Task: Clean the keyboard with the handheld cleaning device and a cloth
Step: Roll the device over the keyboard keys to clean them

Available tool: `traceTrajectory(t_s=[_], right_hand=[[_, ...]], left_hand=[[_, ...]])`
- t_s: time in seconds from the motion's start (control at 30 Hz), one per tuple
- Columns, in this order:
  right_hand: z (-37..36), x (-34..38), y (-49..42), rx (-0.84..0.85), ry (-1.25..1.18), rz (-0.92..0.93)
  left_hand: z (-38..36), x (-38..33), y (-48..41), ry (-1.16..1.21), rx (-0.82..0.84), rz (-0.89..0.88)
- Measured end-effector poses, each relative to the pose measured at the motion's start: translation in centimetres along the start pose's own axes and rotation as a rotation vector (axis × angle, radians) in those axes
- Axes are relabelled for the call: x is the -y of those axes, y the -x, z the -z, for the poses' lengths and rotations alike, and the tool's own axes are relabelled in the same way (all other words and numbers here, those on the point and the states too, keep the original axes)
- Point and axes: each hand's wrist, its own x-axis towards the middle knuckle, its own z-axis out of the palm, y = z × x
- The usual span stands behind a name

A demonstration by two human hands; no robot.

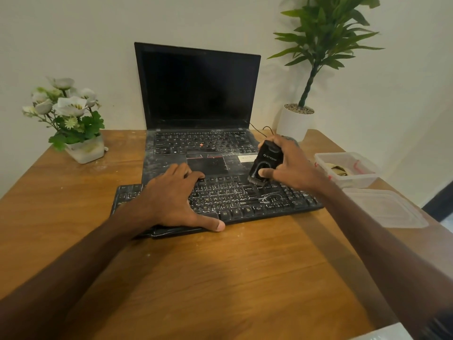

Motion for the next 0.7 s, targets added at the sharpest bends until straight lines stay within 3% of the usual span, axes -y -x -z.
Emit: traceTrajectory(t_s=[0.2,0.5,0.7], right_hand=[[1.9,-0.2,-0.3,-0.005,0.25,0.026],[-0.3,1.2,-0.3,-0.03,0.023,0.025],[-1.0,0.7,0.5,-0.033,0.094,0.051]], left_hand=[[-0.1,0.0,0.1,-0.003,-0.001,-0.006],[-0.1,0.0,-0.2,-0.002,0.006,0.004],[-0.1,-0.1,0.0,0.004,0.0,-0.003]])
